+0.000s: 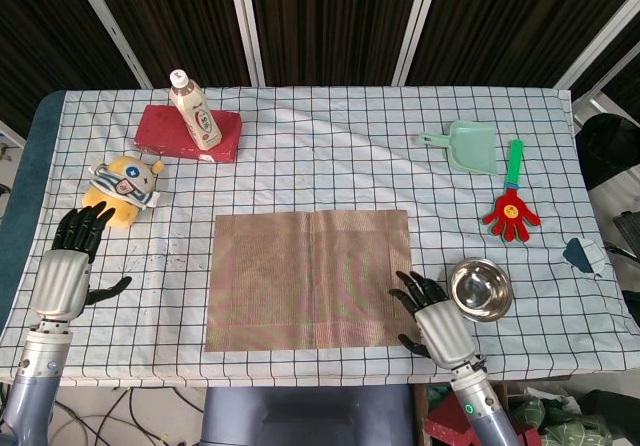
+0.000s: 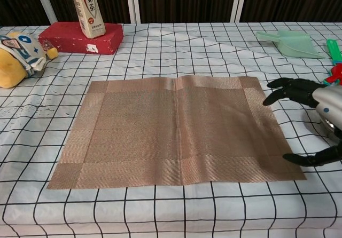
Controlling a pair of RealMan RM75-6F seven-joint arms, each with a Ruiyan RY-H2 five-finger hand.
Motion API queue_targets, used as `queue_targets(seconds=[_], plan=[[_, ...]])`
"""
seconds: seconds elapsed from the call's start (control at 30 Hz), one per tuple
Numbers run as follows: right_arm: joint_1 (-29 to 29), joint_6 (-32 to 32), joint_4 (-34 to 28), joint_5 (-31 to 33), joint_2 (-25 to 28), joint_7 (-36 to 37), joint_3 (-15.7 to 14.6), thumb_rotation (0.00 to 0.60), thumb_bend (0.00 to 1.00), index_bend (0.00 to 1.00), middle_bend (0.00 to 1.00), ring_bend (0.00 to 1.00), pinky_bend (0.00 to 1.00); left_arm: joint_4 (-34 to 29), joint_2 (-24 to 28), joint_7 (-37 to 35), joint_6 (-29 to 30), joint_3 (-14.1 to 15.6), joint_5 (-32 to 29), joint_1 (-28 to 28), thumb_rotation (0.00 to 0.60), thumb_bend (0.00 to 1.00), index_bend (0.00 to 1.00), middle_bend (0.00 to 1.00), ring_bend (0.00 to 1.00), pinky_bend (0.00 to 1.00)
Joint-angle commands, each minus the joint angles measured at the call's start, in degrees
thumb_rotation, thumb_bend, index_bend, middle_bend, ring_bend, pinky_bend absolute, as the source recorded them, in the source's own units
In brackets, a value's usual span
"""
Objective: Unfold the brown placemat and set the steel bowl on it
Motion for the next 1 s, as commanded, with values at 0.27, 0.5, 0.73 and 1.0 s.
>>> queue_targets(seconds=[0.27, 0.5, 0.73, 1.0], plan=[[-2.92, -1.58, -3.45, 13.65, 3.17, -6.74, 4.58, 0.6, 0.08, 0.4, 0.12, 0.09, 0.19, 0.04, 0.02, -0.18, 0.19, -0.05, 0.27, -0.01, 0.6, 0.02, 0.06, 0.02, 0.0, 0.01], [-2.89, -2.54, -2.09, 16.66, 2.8, -8.54, 5.78, 0.6, 0.11, 0.41, 0.13, 0.09, 0.19, 0.05, -0.04, -0.33, 0.51, -0.01, 0.48, 0.11, 0.6, 0.02, 0.06, 0.02, 0.0, 0.01], [-2.7, -3.42, -0.71, 20.26, 2.67, -10.16, 7.53, 0.6, 0.12, 0.42, 0.14, 0.09, 0.19, 0.05, 0.06, -0.6, 0.48, -0.13, 0.38, 0.1, 0.6, 0.02, 0.06, 0.02, 0.0, 0.01], [-2.67, -4.22, 1.21, 23.08, 2.51, -12.13, 8.13, 0.6, 0.19, 0.42, 0.16, 0.09, 0.19, 0.02, 0.08, -0.56, 0.37, -0.13, 0.34, 0.07, 0.6, 0.02, 0.06, 0.02, 0.0, 0.01]])
